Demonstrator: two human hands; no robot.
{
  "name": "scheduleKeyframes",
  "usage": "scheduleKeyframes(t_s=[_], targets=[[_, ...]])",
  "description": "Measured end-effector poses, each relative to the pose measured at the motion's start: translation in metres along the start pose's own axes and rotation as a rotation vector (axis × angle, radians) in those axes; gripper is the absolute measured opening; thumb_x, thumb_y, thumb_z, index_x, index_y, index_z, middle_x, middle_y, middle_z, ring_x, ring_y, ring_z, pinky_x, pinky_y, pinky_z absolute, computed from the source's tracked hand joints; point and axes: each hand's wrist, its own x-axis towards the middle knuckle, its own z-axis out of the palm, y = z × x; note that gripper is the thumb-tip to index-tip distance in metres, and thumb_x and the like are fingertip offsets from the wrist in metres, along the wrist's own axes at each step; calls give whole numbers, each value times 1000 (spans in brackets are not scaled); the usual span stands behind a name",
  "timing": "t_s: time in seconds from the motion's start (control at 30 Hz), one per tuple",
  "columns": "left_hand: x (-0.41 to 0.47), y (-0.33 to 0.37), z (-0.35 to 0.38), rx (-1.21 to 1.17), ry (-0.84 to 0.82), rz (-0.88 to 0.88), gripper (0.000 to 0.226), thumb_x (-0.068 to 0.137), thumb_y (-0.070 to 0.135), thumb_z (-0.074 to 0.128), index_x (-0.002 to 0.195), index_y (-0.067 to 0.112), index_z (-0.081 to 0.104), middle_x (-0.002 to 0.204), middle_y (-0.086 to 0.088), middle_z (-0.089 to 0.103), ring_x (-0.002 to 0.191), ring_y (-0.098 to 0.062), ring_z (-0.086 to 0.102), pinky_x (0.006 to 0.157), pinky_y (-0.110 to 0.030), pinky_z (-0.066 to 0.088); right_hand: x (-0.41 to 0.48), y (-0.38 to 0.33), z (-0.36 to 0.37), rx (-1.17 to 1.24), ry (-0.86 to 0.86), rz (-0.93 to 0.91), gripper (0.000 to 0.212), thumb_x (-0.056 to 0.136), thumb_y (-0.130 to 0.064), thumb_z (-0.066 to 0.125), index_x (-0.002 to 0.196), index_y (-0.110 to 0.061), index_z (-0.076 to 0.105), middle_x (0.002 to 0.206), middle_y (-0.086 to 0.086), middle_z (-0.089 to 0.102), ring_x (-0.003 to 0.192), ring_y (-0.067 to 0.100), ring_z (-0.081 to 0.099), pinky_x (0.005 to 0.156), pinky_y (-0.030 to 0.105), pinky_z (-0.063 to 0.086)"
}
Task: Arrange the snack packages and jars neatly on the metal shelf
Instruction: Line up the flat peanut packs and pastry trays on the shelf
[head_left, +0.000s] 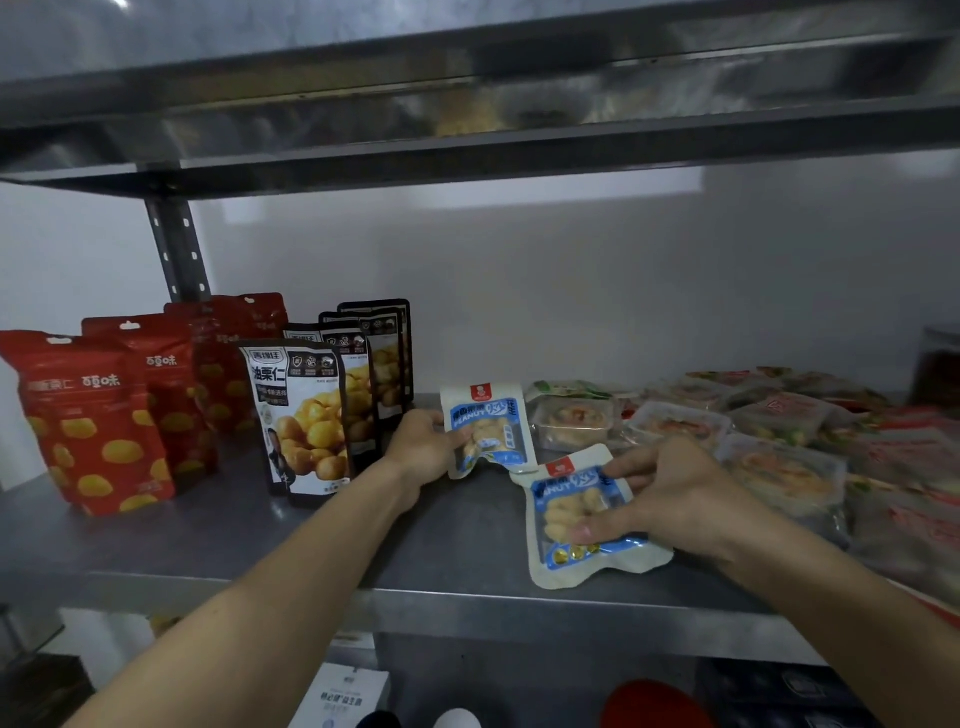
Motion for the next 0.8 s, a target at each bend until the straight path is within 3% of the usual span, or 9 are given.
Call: scheduleKeyframes(t_s=[0.17,0.27,0.37,0.47,0.53,0.63,0.7,0.8], targets=[[-1,-1,-4,79,-21,-21,22,95,15,58,110,2,67,95,-5,69,72,-5,62,53,-12,45,-18,5,-6,19,61,-77,89,36,-31,98,117,-12,66,100,-7,67,88,1,61,62,13,44],[-2,-3,-6,97,-29,-14,22,95,16,58,110,3,67,97,-4,68,75,-4,61,57,-14,45,-26,5,-9,51,96,-115,73,35,-28,97,101,-17,69,84,-7,72,77,7,67,64,20,51],[-2,-4,-8,118,-30,-2,21,94,18,59,107,3,68,100,-4,70,81,-9,64,65,-19,50,-30,-3,-5,113,126,-158,51,38,-25,97,75,-23,62,69,-10,74,65,4,69,58,15,52],[-2,-5,-9,109,-50,7,20,94,17,60,105,3,69,103,-9,72,85,-14,66,68,-20,53,-19,-14,13,167,135,-193,57,33,-31,98,76,-25,60,71,-12,74,72,4,71,72,24,57],[-7,-3,-11,77,-71,5,22,97,19,56,102,2,69,98,-12,71,77,-14,65,57,-16,52,-9,-23,28,229,105,-212,47,41,-21,97,65,-26,58,55,-22,67,58,-7,65,61,13,53],[-10,1,-14,23,-40,-20,39,101,35,44,88,7,68,87,-8,71,81,-20,65,68,-25,49,6,-33,47,275,82,-247,44,51,-12,95,57,-26,53,41,-26,56,45,-17,55,45,3,42],[-14,5,-19,-29,-32,-53,45,99,44,41,82,13,68,81,-1,69,82,-18,62,70,-23,44,13,-35,56,184,78,-267,43,53,-19,95,56,-26,53,48,-22,57,44,-19,53,43,1,38],[-16,4,-25,-47,-156,-45,49,93,52,49,96,10,74,94,-10,74,92,-26,67,85,-31,47,20,-31,66,-29,32,-291,29,58,-36,92,72,-22,71,68,-16,67,55,-13,57,45,2,39]])
